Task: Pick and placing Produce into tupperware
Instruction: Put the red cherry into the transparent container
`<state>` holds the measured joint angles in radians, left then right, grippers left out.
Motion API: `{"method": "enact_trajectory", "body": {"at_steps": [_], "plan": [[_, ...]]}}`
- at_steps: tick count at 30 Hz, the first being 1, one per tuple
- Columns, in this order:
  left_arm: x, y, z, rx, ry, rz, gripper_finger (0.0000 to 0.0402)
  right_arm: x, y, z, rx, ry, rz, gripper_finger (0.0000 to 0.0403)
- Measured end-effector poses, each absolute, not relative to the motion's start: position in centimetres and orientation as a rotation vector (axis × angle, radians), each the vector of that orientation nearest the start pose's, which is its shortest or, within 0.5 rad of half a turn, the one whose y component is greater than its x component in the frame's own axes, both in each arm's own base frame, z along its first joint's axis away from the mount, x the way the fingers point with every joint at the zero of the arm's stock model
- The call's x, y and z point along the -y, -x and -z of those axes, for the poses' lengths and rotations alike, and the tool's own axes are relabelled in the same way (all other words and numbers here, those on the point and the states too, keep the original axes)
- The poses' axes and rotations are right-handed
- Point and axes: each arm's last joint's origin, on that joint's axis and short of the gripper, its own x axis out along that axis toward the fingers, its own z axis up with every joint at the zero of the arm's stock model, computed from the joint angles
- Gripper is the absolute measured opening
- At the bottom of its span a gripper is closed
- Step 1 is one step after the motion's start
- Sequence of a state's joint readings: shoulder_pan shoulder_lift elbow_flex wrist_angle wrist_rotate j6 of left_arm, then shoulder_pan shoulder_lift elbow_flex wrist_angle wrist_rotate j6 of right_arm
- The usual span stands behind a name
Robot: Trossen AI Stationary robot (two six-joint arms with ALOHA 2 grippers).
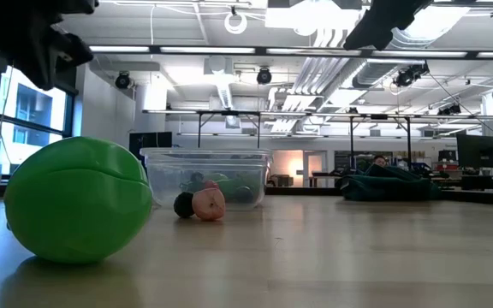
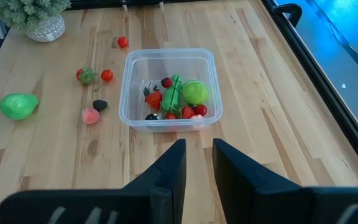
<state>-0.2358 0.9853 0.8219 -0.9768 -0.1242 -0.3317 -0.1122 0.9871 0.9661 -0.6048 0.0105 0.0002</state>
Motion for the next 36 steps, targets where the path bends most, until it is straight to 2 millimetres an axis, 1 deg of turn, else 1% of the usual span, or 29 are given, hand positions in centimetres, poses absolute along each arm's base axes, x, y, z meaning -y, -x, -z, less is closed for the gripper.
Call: {"method": "enact_trajectory", "body": {"at_steps": [8, 16, 26, 29, 36], "plan": [[4.4, -18.3, -23.0, -1.282, 0.076, -0.101, 0.0019, 2.3, -19.8, -32.2, -0.625, -0.032, 0.119, 0.0068], [4.6, -19.6, -20.9, -1.392, 0.011, -0.141, 0.0019, 2.3, -19.8, -32.2, -0.625, -0.032, 0.119, 0.0068], [4.7, -20.2, -19.9, -1.437, 0.001, -0.164, 0.0020, 2.3, -19.8, -32.2, -0.625, -0.032, 0.119, 0.0068], [4.7, -20.3, -19.8, -1.435, 0.002, -0.164, 0.0037, 2.3, -19.8, -32.2, -0.625, -0.032, 0.119, 0.0068], [4.7, -20.3, -19.7, -1.437, 0.022, -0.182, 0.0117, 2.3, -19.8, -32.2, -0.625, -0.032, 0.119, 0.0068]]}}
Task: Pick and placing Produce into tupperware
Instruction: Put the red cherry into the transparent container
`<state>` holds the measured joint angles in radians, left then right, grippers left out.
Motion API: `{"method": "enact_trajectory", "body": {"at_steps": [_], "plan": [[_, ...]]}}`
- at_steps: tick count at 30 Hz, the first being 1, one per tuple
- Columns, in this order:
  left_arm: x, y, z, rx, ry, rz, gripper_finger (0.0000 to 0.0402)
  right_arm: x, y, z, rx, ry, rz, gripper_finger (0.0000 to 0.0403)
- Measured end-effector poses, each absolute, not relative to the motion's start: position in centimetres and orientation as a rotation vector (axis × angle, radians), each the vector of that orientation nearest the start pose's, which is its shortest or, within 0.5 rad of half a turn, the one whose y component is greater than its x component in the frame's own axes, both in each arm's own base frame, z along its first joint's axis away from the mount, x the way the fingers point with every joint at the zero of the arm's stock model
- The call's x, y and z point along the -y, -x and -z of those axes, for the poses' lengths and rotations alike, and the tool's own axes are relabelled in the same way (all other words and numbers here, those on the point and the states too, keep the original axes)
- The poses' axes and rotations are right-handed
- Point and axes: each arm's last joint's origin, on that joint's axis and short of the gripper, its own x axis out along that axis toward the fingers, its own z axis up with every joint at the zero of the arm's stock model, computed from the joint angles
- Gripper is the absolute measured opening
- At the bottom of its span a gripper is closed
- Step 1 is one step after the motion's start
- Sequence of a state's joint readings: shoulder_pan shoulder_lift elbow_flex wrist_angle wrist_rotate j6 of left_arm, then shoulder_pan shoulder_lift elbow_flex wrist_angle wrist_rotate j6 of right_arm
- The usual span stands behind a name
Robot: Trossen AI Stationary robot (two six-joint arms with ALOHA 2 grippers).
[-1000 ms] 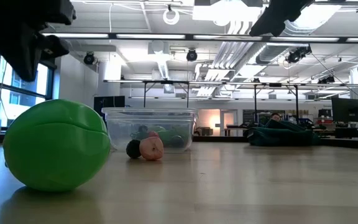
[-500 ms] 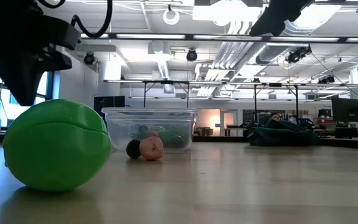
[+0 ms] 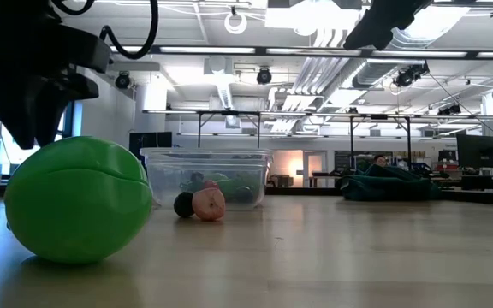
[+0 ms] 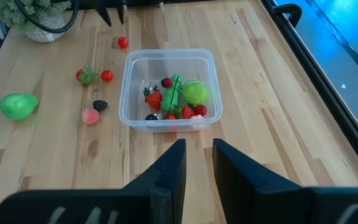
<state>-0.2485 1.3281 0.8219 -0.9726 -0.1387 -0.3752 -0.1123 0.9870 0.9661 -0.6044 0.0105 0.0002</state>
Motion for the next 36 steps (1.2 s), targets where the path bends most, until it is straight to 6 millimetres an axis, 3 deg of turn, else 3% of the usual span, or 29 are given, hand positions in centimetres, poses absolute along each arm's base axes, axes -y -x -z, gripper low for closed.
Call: {"method": "enact_trajectory", "body": {"at_steps": [5, 11, 22, 36], "plan": [[4.8, -20.4, -19.7, -1.433, 0.045, -0.201, 0.0158, 2.3, -19.8, -32.2, -0.625, -0.032, 0.119, 0.0068], [4.9, -20.9, -18.2, -1.522, 0.032, -0.220, 0.0177, 2.3, -19.8, -32.2, -0.625, -0.032, 0.119, 0.0068], [5.1, -21.7, -17.0, -1.543, 0.016, -0.216, 0.0179, 2.3, -19.8, -32.2, -0.624, -0.032, 0.119, 0.0068], [2.8, -22.7, -16.1, -1.583, 0.151, -0.187, 0.0179, 2.3, -19.8, -32.2, -0.623, -0.032, 0.119, 0.0068]]}}
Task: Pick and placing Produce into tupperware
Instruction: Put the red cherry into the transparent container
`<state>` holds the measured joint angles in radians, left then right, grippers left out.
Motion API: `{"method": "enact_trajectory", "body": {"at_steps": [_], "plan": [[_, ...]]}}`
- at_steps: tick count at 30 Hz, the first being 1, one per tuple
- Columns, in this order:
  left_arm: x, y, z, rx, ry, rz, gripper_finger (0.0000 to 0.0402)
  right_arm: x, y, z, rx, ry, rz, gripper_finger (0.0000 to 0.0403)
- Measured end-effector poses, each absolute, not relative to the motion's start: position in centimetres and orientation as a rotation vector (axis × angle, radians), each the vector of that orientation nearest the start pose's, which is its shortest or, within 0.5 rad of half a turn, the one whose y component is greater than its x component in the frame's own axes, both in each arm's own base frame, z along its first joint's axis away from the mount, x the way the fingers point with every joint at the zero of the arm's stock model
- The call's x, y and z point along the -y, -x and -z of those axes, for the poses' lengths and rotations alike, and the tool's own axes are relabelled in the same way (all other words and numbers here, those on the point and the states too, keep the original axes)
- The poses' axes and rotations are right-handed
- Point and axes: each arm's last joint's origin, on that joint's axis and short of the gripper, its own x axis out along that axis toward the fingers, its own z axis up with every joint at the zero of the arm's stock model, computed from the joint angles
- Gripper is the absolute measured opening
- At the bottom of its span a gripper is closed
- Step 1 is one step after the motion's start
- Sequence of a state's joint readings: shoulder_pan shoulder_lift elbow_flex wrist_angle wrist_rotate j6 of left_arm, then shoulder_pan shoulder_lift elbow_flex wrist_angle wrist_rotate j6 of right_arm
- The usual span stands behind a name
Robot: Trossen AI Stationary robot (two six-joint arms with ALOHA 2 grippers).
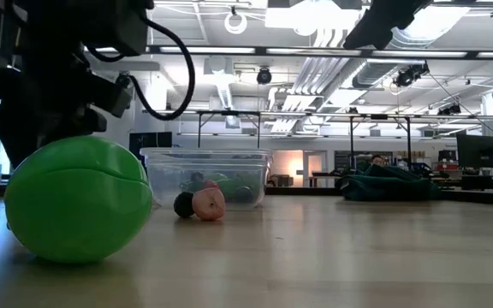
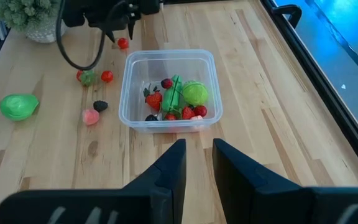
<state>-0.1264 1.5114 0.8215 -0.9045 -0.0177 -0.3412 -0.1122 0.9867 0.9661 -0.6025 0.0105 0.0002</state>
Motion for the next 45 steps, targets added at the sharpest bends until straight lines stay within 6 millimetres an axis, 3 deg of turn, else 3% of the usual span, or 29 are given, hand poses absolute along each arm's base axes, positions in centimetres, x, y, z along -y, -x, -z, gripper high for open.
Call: {"method": "enact_trajectory", "body": {"at_steps": [16, 36, 45], "plan": [[2.7, -23.3, -14.8, -1.624, 0.163, -0.158, 0.0179, 2.3, -19.8, -32.2, -0.622, -0.032, 0.119, 0.0068], [2.6, -22.5, -13.5, -1.619, 0.186, -0.142, 0.0179, 2.3, -19.8, -32.2, -0.622, -0.032, 0.119, 0.0068], [2.6, -22.4, -13.4, -1.626, 0.170, -0.159, 0.0119, 2.3, -19.8, -32.2, -0.622, -0.032, 0.119, 0.0068]]}}
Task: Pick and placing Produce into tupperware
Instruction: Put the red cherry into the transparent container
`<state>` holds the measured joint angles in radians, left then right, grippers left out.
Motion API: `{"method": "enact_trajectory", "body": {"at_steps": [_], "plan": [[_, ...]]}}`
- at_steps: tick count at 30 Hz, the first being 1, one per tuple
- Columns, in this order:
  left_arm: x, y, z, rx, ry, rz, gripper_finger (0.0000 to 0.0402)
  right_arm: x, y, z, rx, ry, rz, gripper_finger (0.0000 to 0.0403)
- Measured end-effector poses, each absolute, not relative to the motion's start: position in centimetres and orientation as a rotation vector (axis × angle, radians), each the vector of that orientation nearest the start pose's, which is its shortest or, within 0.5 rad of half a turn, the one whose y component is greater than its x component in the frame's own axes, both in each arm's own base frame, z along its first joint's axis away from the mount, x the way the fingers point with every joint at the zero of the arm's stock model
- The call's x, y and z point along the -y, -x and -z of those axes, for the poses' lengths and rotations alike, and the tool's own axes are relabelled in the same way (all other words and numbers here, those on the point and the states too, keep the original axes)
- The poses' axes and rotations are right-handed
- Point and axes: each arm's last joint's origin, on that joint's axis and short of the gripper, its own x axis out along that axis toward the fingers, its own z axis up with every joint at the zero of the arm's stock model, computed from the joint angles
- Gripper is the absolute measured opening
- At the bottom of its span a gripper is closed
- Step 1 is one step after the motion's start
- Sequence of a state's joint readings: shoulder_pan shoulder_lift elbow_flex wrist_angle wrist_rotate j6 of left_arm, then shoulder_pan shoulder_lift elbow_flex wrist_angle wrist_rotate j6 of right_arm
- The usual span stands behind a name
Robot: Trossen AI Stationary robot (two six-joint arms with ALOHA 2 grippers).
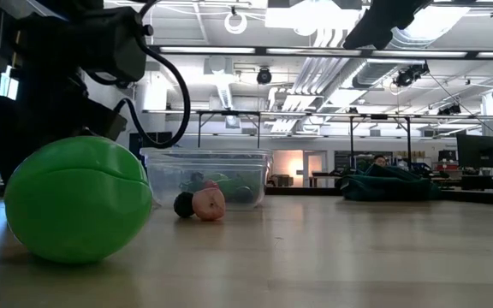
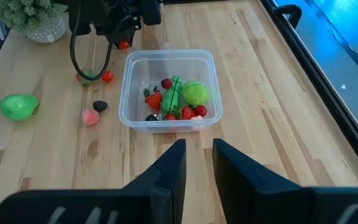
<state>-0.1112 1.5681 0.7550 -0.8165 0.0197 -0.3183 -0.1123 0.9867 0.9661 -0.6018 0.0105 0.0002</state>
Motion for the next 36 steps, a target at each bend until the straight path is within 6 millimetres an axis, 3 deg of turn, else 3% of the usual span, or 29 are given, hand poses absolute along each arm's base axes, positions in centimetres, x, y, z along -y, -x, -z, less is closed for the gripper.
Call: {"method": "enact_trajectory", "body": {"at_steps": [5, 13, 22, 28, 36], "plan": [[2.5, -22.4, -13.4, -1.628, 0.170, -0.164, 0.0105, 2.3, -19.8, -32.2, -0.622, -0.032, 0.119, 0.0068], [2.5, -22.4, -13.4, -1.629, 0.164, -0.170, 0.0133, 2.3, -19.8, -32.2, -0.622, -0.032, 0.119, 0.0068], [2.4, -22.1, -13.9, -1.602, 0.138, -0.194, 0.0106, 2.3, -19.8, -32.2, -0.622, -0.032, 0.119, 0.0068], [2.2, -21.8, -15.7, -1.498, 0.124, -0.219, 0.0121, 2.3, -19.8, -32.2, -0.622, -0.032, 0.119, 0.0068], [1.7, -20.8, -19.7, -1.239, 0.085, -0.288, 0.0108, 2.3, -19.8, -32.2, -0.622, -0.032, 0.119, 0.0068]]}}
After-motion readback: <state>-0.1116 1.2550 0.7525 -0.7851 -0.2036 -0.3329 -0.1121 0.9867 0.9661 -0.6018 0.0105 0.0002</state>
